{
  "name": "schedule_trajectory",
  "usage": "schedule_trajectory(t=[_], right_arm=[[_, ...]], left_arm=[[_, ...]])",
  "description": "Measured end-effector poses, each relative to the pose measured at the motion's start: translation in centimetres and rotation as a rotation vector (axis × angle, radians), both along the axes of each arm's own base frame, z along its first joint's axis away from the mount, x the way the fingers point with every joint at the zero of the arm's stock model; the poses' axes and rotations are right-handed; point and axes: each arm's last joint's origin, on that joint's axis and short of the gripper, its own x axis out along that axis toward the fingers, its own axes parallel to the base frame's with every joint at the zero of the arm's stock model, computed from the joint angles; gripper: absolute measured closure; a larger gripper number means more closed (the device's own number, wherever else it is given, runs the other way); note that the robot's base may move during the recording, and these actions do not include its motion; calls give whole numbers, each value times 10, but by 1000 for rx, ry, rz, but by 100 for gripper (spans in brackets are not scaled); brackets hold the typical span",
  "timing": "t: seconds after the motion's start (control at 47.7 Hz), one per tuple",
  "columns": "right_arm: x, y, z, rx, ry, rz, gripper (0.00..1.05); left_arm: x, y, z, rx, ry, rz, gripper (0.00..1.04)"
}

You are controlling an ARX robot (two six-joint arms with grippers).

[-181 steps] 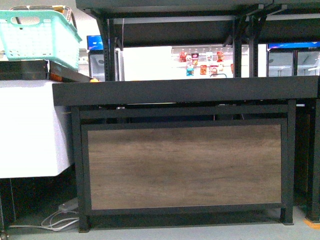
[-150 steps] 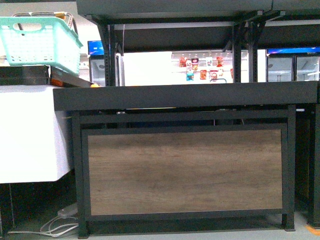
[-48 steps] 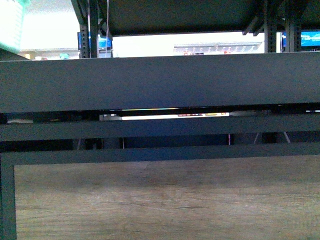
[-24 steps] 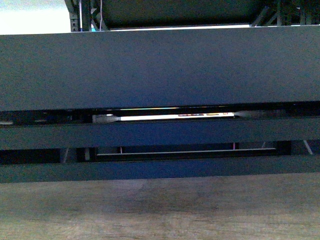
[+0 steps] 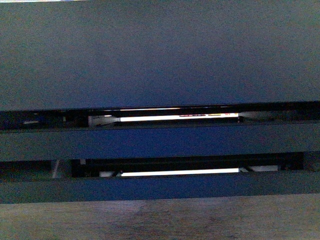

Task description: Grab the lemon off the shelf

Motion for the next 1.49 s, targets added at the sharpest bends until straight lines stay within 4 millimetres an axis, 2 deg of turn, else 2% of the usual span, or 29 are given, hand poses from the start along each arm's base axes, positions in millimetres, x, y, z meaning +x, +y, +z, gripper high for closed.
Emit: schedule_trajectory(t=[1.49], right_arm=[[0,0,0,0,0,0,8]], left_arm=[[0,0,0,0,0,0,8]])
